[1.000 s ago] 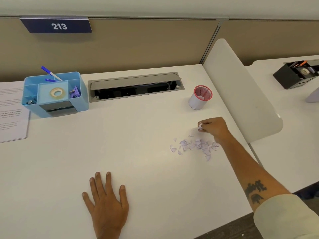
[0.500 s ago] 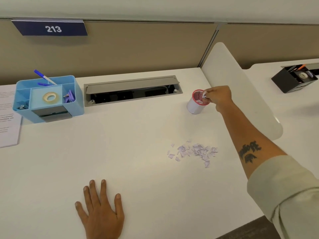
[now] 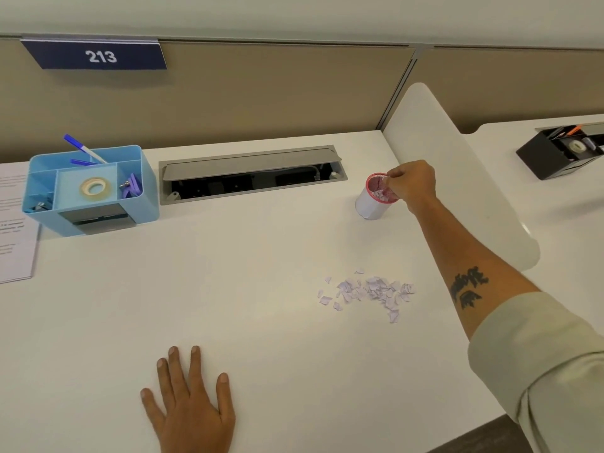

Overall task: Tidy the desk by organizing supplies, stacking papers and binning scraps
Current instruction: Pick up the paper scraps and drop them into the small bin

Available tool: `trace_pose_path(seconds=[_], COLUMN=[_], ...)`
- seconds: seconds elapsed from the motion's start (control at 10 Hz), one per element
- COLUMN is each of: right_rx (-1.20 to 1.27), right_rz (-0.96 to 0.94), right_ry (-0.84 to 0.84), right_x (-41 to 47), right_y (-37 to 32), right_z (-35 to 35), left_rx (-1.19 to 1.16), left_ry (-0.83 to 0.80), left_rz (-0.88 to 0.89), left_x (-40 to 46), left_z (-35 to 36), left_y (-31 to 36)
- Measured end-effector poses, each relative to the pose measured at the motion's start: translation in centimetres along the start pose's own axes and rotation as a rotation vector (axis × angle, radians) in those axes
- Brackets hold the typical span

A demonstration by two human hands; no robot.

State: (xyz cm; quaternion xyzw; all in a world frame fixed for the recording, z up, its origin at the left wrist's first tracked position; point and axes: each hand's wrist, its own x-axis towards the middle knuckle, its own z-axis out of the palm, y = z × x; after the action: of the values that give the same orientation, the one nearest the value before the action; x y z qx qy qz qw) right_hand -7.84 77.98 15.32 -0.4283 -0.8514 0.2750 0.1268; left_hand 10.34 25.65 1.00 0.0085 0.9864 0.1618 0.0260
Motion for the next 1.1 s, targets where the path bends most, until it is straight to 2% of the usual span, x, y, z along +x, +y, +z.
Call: trace_pose_path(seconds=[0.4, 0.7, 0.8, 1.0, 1.1], right_rx=[0.013, 0.162, 0.239, 0.027, -0.158], right_rz=[-0.081, 0.005, 0.069, 0.151, 0.145], right_ry=[0.027, 0.027, -0.07, -0.41, -0.562], right_x=[-1.6, -4.3, -7.5, -14.3, -17.3], right_y=[1.0, 2.2, 4.6, 11.2, 15.3], right_z=[-1.0, -2.7, -3.7, -4.3, -3.8], left_rx=[-0.005, -0.001, -0.004, -0.009, -0.011], left_ry=[-0.015, -0.048, -0.054, -0.045, -0.053], left_rz=[0.004, 0.015, 0.019, 0.032, 0.032], left_x=[-0.1, -0.1, -0.2, -0.3, -0.3], left_z=[0.1, 0.0, 0.0, -0.2, -0.4], left_y=[-0.1, -0.3, -0.4, -0.4, -0.4])
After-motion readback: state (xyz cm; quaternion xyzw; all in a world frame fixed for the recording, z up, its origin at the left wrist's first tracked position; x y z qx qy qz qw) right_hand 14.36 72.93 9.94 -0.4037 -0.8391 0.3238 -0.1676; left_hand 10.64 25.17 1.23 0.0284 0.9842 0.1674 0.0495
